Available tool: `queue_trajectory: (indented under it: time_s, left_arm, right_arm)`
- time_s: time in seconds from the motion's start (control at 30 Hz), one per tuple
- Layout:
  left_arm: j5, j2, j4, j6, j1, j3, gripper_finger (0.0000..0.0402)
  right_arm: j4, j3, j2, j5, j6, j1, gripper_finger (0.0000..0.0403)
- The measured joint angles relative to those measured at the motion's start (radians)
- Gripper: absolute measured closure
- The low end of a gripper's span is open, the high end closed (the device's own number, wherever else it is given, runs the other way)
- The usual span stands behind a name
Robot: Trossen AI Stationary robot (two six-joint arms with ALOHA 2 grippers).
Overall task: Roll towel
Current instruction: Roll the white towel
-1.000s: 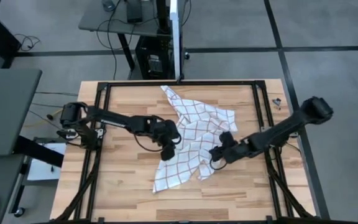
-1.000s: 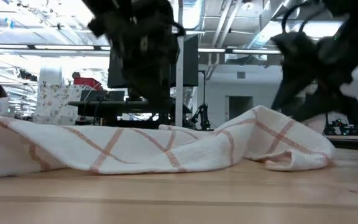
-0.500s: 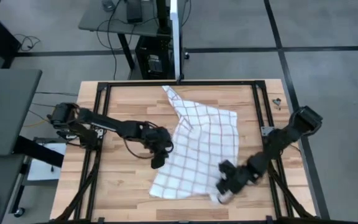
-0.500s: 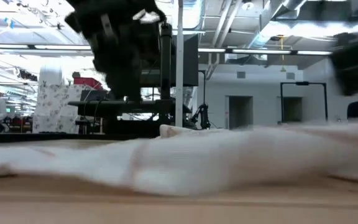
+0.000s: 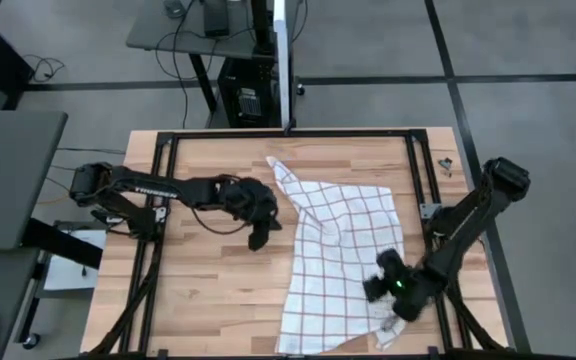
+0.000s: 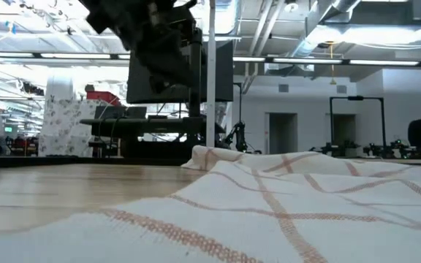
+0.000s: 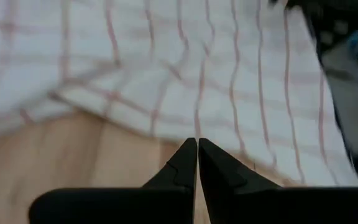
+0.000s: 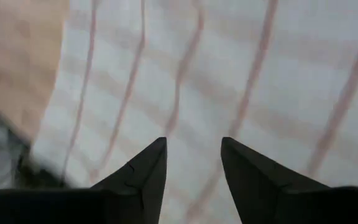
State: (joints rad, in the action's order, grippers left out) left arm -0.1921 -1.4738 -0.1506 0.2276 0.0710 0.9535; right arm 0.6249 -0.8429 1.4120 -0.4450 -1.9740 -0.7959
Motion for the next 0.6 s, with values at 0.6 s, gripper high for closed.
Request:
queue_trajectory:
  time_s: [0.6]
  left_arm:
    - [0.172,-0.134,-0.073,-0.162,0.163,-0.006,0.0249]
  right_arm:
    - [-0.107,-0.001,0.000,0.031,0.846,0.490,0.0257]
